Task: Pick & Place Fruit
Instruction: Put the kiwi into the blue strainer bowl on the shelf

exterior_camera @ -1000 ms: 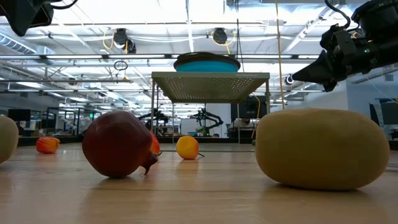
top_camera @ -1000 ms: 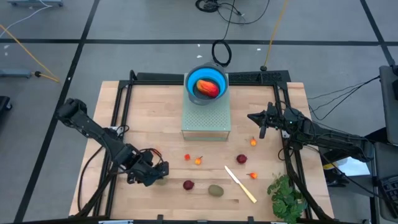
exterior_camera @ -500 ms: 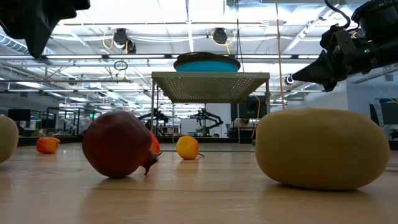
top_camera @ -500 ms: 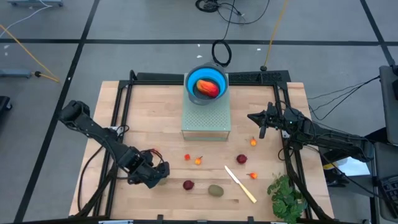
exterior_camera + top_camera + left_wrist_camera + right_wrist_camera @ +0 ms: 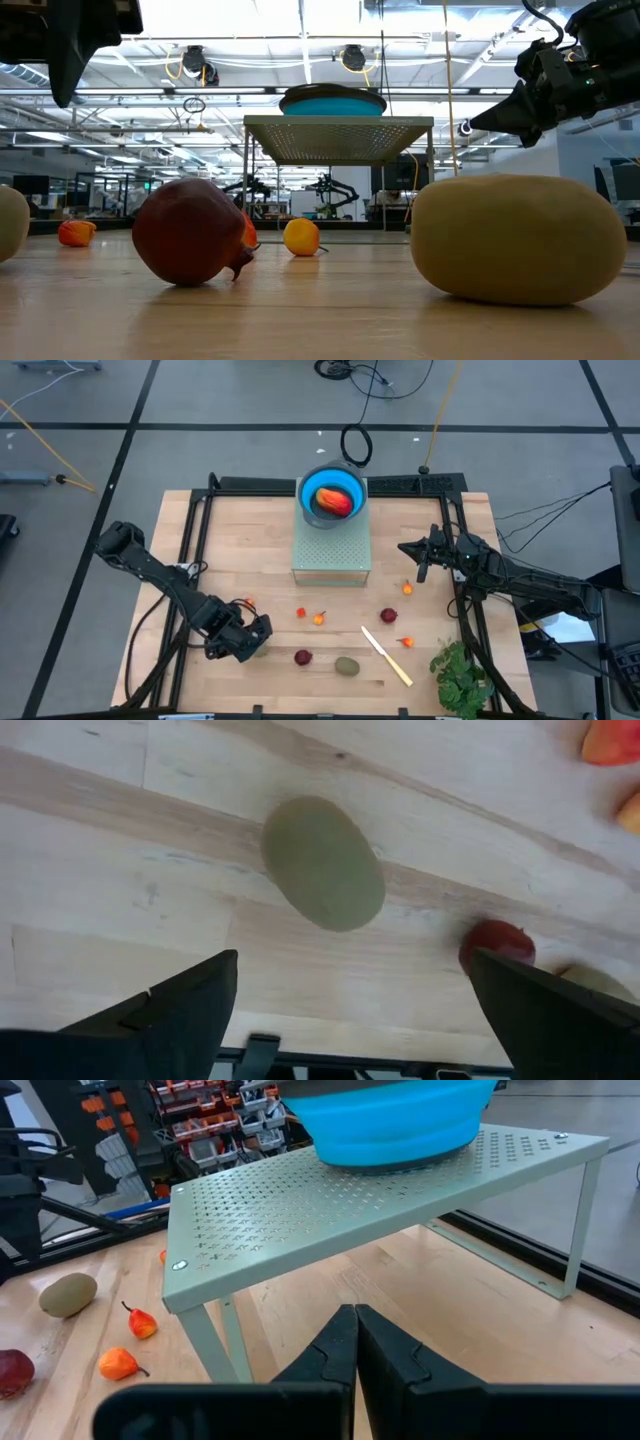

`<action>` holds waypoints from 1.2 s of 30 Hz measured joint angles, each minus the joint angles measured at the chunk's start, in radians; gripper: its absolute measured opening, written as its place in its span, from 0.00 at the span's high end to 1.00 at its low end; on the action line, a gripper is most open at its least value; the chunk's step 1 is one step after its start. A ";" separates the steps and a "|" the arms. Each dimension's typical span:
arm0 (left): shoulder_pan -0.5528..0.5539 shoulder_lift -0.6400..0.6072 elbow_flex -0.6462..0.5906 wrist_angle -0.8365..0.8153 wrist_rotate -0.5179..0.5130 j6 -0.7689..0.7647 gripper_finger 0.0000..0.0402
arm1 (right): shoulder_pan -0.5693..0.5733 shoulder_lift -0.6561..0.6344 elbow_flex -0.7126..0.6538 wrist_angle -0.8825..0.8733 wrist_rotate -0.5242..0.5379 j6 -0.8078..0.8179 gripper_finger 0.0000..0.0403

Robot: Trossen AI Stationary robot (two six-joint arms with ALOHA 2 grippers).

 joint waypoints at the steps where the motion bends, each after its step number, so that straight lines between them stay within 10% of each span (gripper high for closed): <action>1: 0.000 0.000 -0.003 -0.001 0.000 -0.012 0.01 | 0.000 0.000 0.000 0.000 0.000 0.000 1.00; 36: 0.012 0.113 -0.011 -0.018 0.054 -0.108 0.01 | 0.000 0.000 0.000 -0.001 0.000 -0.002 1.00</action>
